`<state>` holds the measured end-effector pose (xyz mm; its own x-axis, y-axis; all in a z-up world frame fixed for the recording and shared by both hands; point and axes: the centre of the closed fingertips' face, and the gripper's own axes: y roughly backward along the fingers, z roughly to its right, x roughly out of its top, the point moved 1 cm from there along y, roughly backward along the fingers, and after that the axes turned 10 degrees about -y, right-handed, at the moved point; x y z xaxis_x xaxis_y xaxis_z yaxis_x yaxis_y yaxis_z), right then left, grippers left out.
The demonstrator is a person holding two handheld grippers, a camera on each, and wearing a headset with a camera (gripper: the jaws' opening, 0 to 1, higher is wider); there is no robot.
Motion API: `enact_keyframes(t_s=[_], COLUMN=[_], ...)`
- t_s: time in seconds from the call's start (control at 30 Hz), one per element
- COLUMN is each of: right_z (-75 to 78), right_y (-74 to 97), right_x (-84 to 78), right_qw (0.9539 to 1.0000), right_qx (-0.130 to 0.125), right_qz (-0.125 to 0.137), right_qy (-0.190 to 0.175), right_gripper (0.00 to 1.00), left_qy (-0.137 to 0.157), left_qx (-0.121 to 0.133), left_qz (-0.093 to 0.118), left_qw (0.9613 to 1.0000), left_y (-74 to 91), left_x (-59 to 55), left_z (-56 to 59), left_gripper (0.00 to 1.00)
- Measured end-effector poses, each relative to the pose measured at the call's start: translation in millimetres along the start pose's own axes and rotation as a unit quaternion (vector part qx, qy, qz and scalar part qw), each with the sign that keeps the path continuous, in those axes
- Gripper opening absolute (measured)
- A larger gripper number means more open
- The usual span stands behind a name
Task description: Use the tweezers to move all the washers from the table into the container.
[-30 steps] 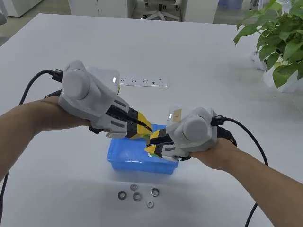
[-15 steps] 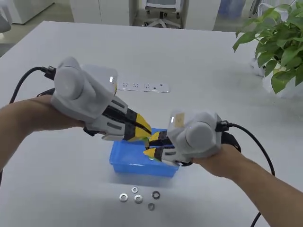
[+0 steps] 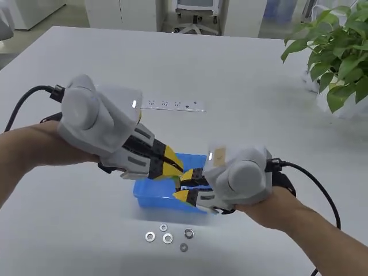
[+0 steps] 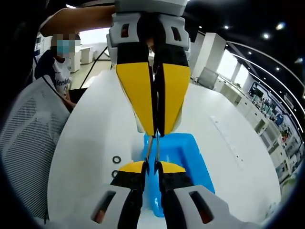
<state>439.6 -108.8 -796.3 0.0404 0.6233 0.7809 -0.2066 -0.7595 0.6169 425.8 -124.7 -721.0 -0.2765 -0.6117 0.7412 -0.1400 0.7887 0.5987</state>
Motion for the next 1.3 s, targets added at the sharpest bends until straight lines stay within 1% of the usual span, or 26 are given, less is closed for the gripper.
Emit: enact_keyframes(t_s=[0.17,0.3,0.53,0.9,1.3], right_z=[-9.5,-13.9,-22.4,-31.1,-36.5], right_y=[-1.6,-2.7,-5.3,-9.0,-13.2], right_x=[-7.7,-12.1,-25.1,-44.5,-60.5], right_qw=[1.0000,0.9999,0.9996,0.9989,0.9977], right_qx=[0.006,0.009,0.015,0.021,0.029], right_qz=[-0.004,-0.005,-0.013,-0.026,-0.038], right_qy=[-0.004,-0.009,-0.018,-0.034,-0.048], right_gripper=[0.13,0.13,0.13,0.13,0.13], left_qy=[0.004,0.006,0.011,0.017,0.031], left_qx=[-0.008,-0.012,-0.024,-0.041,-0.052], left_qz=[0.001,0.003,0.001,0.005,0.008], left_qw=[1.0000,0.9999,0.9996,0.9990,0.9981], left_y=[-4.8,-7.8,-16.3,-30.2,-41.0], left_x=[-2.5,-3.7,-9.3,-15.5,-21.8], left_z=[8.5,13.0,22.2,31.8,39.7], left_gripper=[0.06,0.06,0.06,0.06,0.06])
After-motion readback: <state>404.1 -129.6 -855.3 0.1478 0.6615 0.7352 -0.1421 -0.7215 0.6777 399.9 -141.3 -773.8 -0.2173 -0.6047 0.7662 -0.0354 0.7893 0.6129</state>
